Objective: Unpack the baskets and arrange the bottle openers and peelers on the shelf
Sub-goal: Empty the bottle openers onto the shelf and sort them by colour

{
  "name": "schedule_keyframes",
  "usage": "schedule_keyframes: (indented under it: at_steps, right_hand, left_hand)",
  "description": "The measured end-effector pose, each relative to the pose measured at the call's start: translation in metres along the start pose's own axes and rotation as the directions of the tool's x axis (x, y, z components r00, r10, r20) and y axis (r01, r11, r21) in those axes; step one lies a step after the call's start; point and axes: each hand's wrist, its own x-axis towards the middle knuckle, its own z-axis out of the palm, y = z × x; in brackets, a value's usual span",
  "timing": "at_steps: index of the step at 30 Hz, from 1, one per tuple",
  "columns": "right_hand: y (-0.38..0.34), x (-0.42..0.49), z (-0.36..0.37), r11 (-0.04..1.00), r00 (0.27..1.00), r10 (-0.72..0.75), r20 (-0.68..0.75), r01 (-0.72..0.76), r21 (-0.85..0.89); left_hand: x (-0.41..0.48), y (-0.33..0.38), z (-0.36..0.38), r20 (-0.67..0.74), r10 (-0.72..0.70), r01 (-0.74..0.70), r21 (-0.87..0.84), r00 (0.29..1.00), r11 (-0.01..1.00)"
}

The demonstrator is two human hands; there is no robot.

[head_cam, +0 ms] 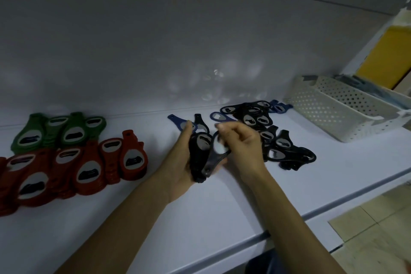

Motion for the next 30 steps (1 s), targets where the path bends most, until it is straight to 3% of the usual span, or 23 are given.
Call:
schedule_keyframes:
  at_steps: [3,5,7,10,11,12,14,18,21,24,30]
  right_hand:
    - [0.008,-0.005,0.007,0.925,0.976,-0.210,0.058,0.217,-0.311]
    - [0.011,-0.004,0.008,0.845,0.955,-0.294,0.023,0.272,-0.461]
    - [0.014,-0.001,0.003,0.753,0.952,-0.306,-0.010,0.235,-0.614]
    - [0.016,0.004,-0.005,0.408,0.973,-0.191,0.132,0.201,-0.890]
    - [0.018,0.003,-0.003,0.320,0.972,-0.156,0.173,0.216,-0.923]
    - [0.018,0.001,0.000,0.295,0.972,-0.148,0.180,0.217,-0.930]
    - [0.019,-0.002,0.004,0.309,0.971,-0.193,0.139,0.195,-0.931]
    - [0.018,-0.006,0.002,0.113,0.972,-0.232,0.031,0.059,-0.992]
    - [0.013,-0.007,0.002,0.137,0.954,-0.296,0.046,0.090,-0.986]
    - [0.013,-0.007,0.002,0.234,0.972,-0.230,0.041,0.096,-0.968]
    - [0.014,-0.008,0.002,0.172,0.983,-0.168,0.078,0.107,-0.979]
  left_hand:
    - [-0.001,-0.005,-0.002,0.065,0.065,-0.078,0.225,0.996,0.971]
    - [0.000,-0.007,-0.003,0.030,0.118,-0.122,0.236,0.993,0.964]
    - [0.000,-0.007,-0.004,-0.037,0.133,-0.124,0.182,0.990,0.975]
    - [-0.001,-0.004,-0.003,-0.120,0.157,-0.151,0.059,0.980,0.987]
    - [-0.001,-0.003,-0.003,-0.133,0.169,-0.168,0.020,0.977,0.986]
    - [-0.001,-0.002,-0.004,-0.146,0.178,-0.182,-0.010,0.973,0.983]
    - [-0.002,-0.001,-0.003,-0.169,0.173,-0.186,-0.064,0.970,0.980]
    - [-0.001,-0.002,-0.004,-0.200,0.131,-0.159,-0.132,0.971,0.978]
    - [0.001,-0.004,-0.005,-0.245,0.125,-0.162,-0.135,0.961,0.978]
    - [0.001,-0.005,-0.005,-0.279,0.126,-0.170,-0.141,0.952,0.975]
    - [0.001,-0.005,-0.003,-0.305,0.109,-0.170,-0.181,0.946,0.969]
